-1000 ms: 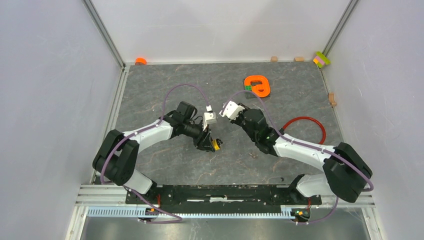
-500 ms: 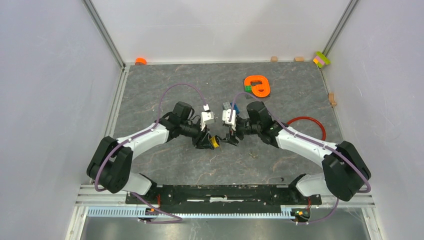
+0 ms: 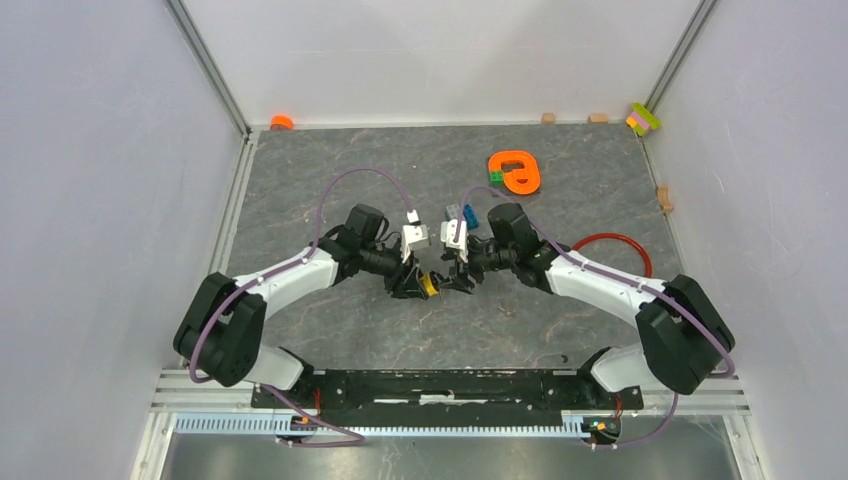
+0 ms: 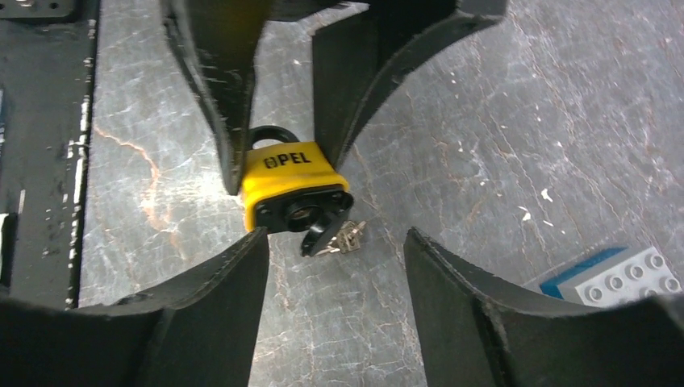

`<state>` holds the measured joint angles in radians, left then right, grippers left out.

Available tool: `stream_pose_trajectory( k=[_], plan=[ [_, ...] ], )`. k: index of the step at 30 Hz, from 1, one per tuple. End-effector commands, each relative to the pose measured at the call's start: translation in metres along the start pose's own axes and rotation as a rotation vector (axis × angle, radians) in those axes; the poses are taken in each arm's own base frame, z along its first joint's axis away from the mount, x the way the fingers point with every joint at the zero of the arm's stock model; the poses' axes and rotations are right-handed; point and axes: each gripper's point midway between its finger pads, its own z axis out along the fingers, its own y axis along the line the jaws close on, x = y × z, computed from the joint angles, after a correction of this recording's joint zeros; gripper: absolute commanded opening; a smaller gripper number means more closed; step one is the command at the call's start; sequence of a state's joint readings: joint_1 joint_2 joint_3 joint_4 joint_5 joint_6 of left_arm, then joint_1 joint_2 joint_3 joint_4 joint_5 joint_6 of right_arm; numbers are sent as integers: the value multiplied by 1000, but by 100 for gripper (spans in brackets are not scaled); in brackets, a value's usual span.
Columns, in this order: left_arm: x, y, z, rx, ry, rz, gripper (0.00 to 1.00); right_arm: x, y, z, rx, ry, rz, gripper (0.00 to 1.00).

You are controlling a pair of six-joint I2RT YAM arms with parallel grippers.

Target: Unlock with the key

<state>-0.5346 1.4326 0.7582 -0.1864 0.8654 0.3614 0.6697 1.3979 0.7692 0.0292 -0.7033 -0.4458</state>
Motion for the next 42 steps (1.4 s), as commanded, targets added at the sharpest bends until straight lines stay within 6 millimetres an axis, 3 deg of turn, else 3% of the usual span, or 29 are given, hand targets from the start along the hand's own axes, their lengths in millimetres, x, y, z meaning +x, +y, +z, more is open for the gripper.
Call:
stream_pose_trajectory(
  k=[1,12,19,24,26,29,32,38,42],
  plan=[
    [-18,-7,-4,24,-64,129,2,-15,-30,4,109,-8,-11,66],
    [-11,-14,-6,36,-70,241,2,-12,-56,-3,247,37,-14,58],
    [-23,-22,-5,40,-85,369,2,-12,-49,17,210,46,3,58],
    [-21,-26,-4,41,-69,417,2,-12,-50,27,194,47,30,59],
    [-15,-20,-8,-2,-31,424,2,-13,-55,18,194,31,44,63],
    [0,-5,-23,-72,45,482,2,-17,-69,-14,207,-11,75,73],
    [16,21,-45,-148,132,519,2,-14,-57,-37,136,17,42,81],
    [58,66,-76,-188,378,520,2,45,-29,-57,121,229,43,80],
    [65,83,-76,-219,423,507,3,91,-13,-71,129,395,86,77]
  ],
)
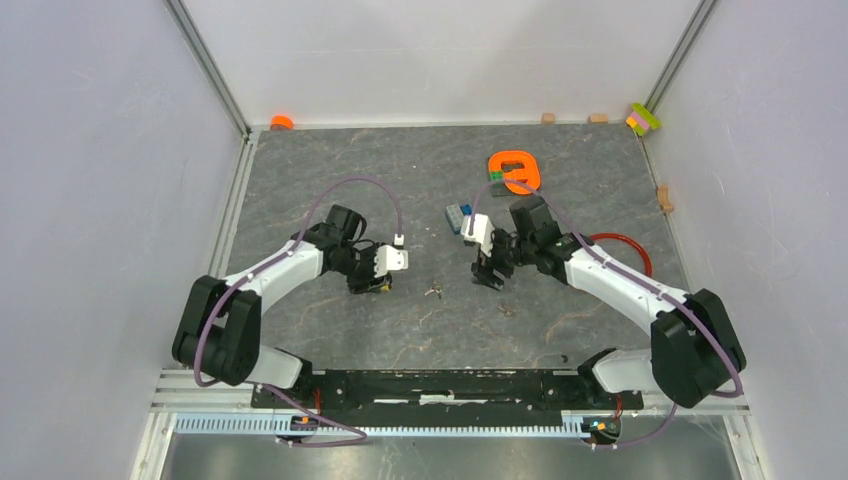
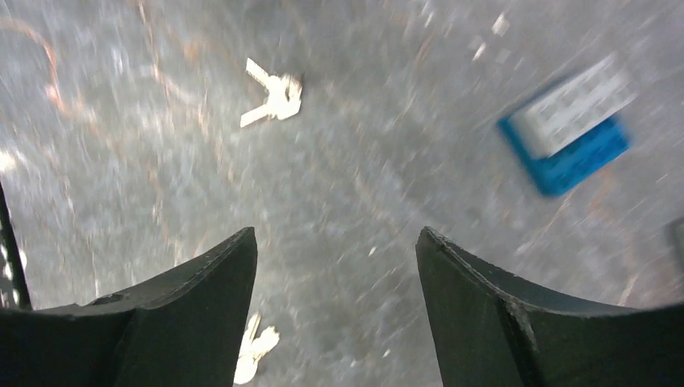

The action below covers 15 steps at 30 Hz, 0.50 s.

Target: Unlock with the key

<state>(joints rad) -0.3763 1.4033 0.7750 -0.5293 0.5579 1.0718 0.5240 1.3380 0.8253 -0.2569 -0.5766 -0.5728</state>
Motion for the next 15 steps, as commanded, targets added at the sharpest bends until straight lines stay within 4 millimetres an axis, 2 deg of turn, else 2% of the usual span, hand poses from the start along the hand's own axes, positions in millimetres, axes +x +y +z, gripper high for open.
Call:
stream_pose_trajectory(
  k=[1,8,10,15],
  plan=[
    [4,21,-3,-23,56,103,4,66,23,-11,-32,236,18,76],
    [15,38,11,-33,104,85,19,115,45,-26,-168,433,-110,78],
    [16,42,14,-30,113,77,24,125,43,-27,-166,469,-130,79],
    [18,43,19,-26,131,63,34,139,52,-27,-242,505,-166,78]
  ],
)
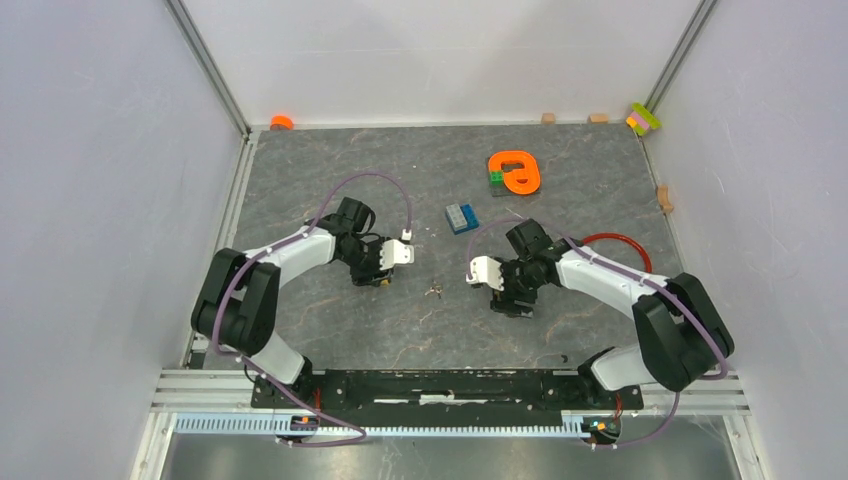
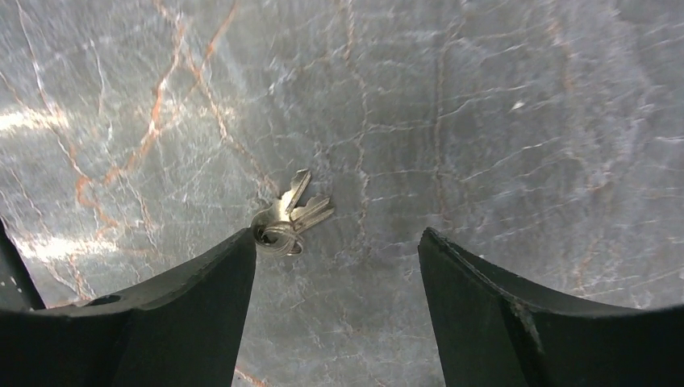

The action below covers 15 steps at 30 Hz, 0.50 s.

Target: Unlock with the key

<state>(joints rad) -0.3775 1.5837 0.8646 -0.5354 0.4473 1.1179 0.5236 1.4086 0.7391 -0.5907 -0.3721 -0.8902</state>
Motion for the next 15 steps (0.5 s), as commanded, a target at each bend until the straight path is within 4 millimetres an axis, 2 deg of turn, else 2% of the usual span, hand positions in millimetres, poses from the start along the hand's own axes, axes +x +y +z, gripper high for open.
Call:
stream_pose_trajectory(
  k=[1,6,10,14,15],
  plan=[
    [-10,22,-1,-59,-7,56,36,17,10,6,-64,63,-92,77],
    [-11,26,-2,-82,-8,47,44,19,19,12,-104,49,-81,68],
    [-11,34,-6,-125,4,11,49,12,20,16,-96,2,-69,62],
    [-11,41,-13,-176,16,-18,60,10,22,17,-106,-9,-60,42],
    [-11,43,-15,-188,19,-29,66,10,22,16,-106,-7,-63,38]
  ],
)
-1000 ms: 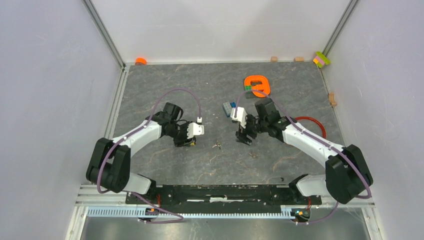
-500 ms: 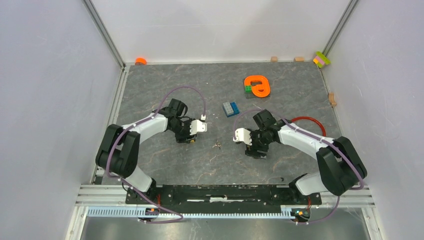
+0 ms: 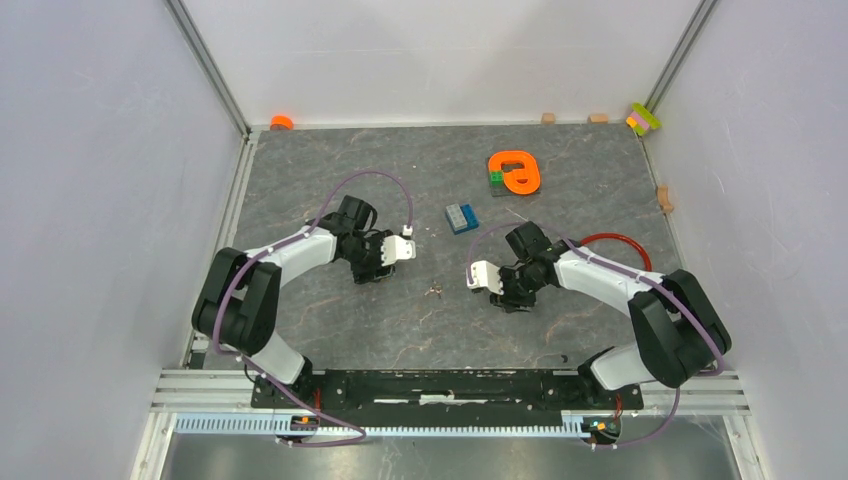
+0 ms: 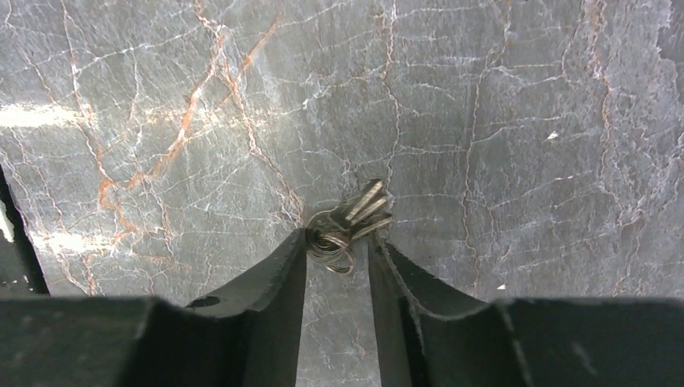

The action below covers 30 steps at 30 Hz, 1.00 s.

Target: Unlock with the key

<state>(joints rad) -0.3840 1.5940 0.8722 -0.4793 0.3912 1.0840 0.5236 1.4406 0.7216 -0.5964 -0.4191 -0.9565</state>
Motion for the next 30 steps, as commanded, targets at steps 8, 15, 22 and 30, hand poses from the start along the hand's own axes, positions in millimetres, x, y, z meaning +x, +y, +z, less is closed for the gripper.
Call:
stream_pose_trajectory(
  k=[8,15,22,30],
  plan=[
    [-21,35,-30,-177,-24,-82,100,-3,4,-3,-30,-4,-38,6],
    [-61,45,-58,-245,-177,-190,100,-22,-7,-15,-6,-50,-69,0],
    [-142,21,-87,-130,-533,-313,100,-70,-32,-35,90,-220,-39,0],
    [-218,-20,-86,203,-876,-248,97,-181,-62,-118,238,-644,-45,0]
  ],
)
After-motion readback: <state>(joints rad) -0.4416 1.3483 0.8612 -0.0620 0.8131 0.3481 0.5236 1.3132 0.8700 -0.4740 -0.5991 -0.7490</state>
